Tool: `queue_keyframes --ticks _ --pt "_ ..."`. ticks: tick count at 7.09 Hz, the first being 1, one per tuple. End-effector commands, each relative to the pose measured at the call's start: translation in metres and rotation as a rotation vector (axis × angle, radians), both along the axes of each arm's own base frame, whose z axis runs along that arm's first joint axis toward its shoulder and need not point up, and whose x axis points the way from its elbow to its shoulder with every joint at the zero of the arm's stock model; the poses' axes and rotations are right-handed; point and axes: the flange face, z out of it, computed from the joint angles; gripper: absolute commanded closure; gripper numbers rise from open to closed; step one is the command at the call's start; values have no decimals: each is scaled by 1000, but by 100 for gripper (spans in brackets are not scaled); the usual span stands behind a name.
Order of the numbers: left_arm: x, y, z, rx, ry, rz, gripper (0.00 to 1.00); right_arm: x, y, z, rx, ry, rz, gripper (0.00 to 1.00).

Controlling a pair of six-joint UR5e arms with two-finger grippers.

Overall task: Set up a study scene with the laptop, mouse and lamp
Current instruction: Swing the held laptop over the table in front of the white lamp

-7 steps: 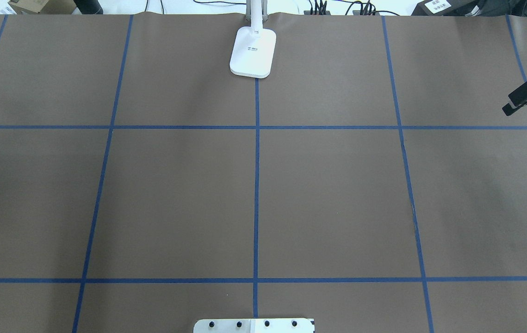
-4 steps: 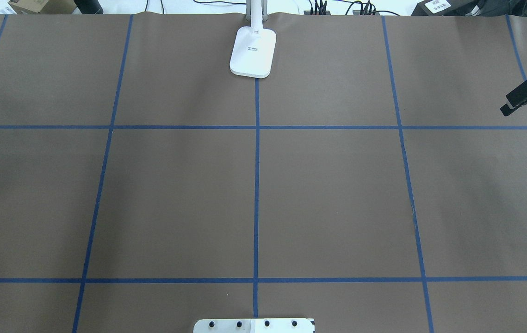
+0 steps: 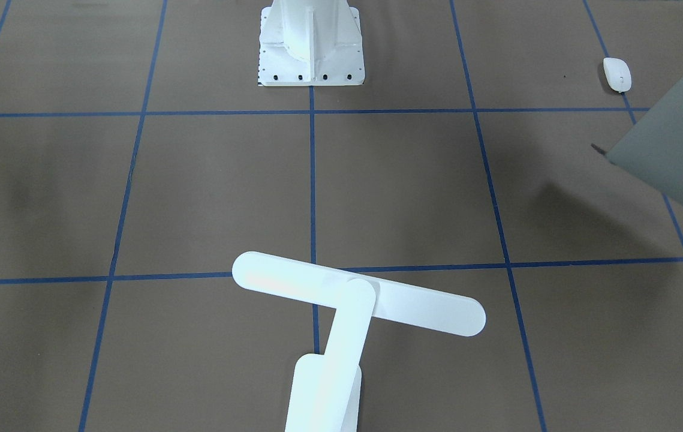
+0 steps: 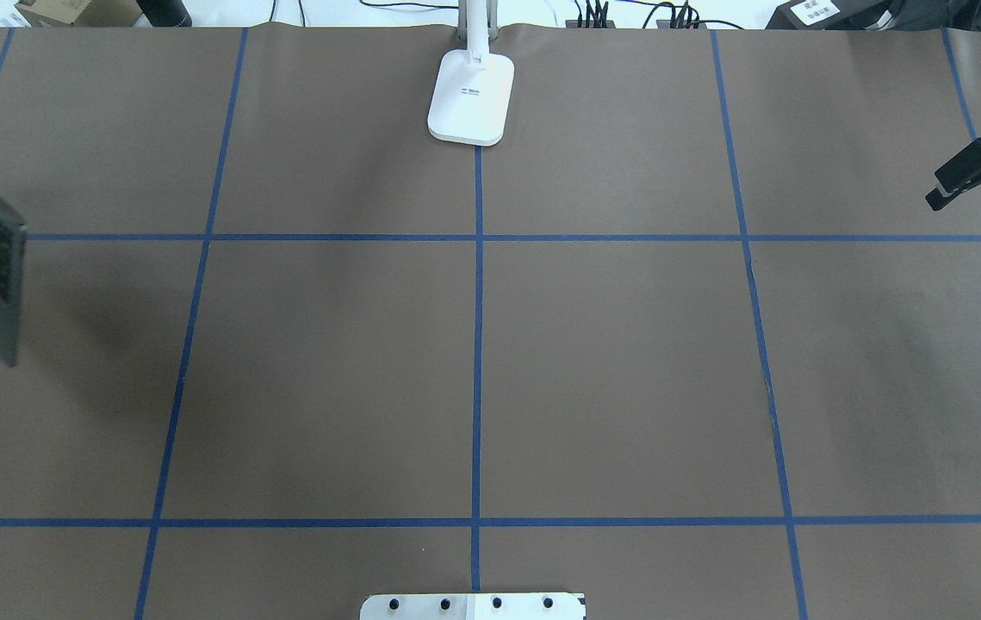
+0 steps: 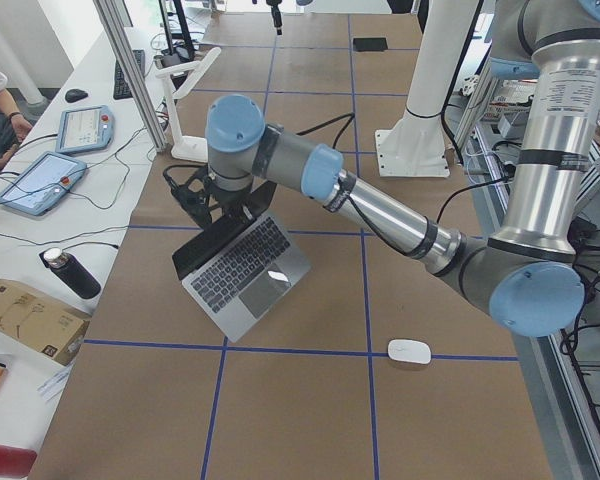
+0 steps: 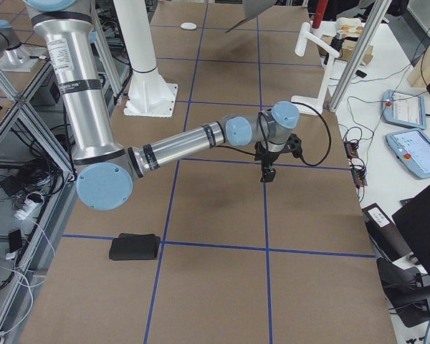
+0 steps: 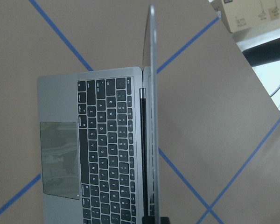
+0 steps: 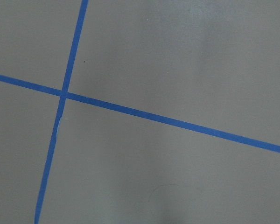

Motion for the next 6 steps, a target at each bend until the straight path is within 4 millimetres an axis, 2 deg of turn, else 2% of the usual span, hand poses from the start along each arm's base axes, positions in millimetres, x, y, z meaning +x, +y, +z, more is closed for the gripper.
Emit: queue_keyframes --ticks 1,2,3,5,6 --pt "109 -40 -123 -110 36 -30 100 0 -1 1 -3 1 1 1" --pt "180 -28 -174 -174 37 -63 100 1 -1 1 -4 0 2 1" --pt "231 -17 -208 -232 42 -116 100 1 -1 2 -5 2 2 1" --pt "312 -7 -279 -381 93 -243 100 1 1 7 -15 3 2 1" --pt "353 -10 -305 -434 99 -315 100 2 2 10 -21 5 2 1"
